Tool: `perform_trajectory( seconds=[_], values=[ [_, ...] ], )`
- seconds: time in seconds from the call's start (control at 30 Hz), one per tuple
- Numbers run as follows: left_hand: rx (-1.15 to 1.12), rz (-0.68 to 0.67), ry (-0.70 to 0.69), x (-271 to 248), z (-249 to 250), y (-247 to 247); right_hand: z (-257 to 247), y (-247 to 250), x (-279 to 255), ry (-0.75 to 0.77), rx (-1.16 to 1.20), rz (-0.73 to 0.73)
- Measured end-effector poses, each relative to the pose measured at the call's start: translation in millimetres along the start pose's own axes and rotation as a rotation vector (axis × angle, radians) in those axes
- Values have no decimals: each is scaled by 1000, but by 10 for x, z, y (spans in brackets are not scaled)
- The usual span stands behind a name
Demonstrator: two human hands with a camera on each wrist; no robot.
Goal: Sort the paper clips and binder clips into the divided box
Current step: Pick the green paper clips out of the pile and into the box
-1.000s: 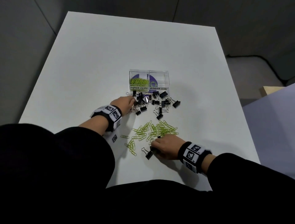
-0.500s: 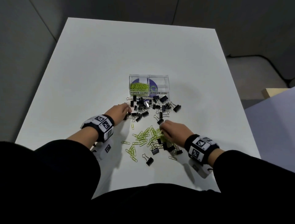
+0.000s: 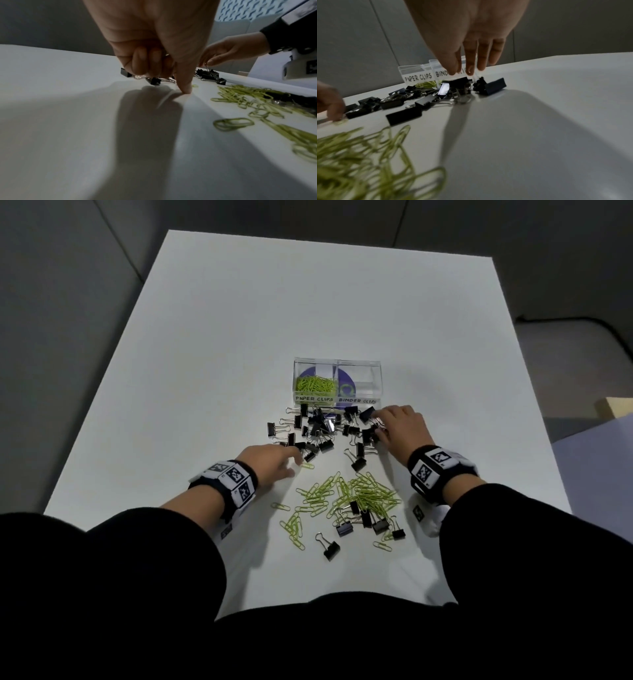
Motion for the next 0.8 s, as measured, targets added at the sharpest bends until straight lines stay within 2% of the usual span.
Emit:
perform_trajectory(
  seconds=[0.1, 0.2, 0.3, 0.43, 0.53, 0.67, 0.8],
  values=[
    [18, -8, -13, 38, -3, -33, -218, 71, -190, 118, 37, 36],
    [12, 3, -7, 24, 30, -44, -541, -15, -588, 341, 107, -74],
    [2, 35, 30, -24, 44, -20, -631, -165, -971, 464, 14, -180],
    [48, 74, 21, -42, 88, -19, -566, -340, -1221, 457, -45, -226],
    [52, 124, 22, -55, 156, -9, -603, -334, -1252, 460, -62, -154],
    [124, 167, -7, -84, 241, 3, -678, -286, -1252, 452, -98, -129],
    [152, 168, 12, -100, 227, -11, -632, -125, -1184, 334, -25, -157]
  ],
)
Point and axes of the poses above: each hand's wrist, its own x-axis towards the middle knuckle, its own y-axis out of the back of the hand, z = x × y, the point moved 9 cm from there along x, towards the middle knuckle, and after that the axes turned 9 degrees about z, right-handed, at the moved point
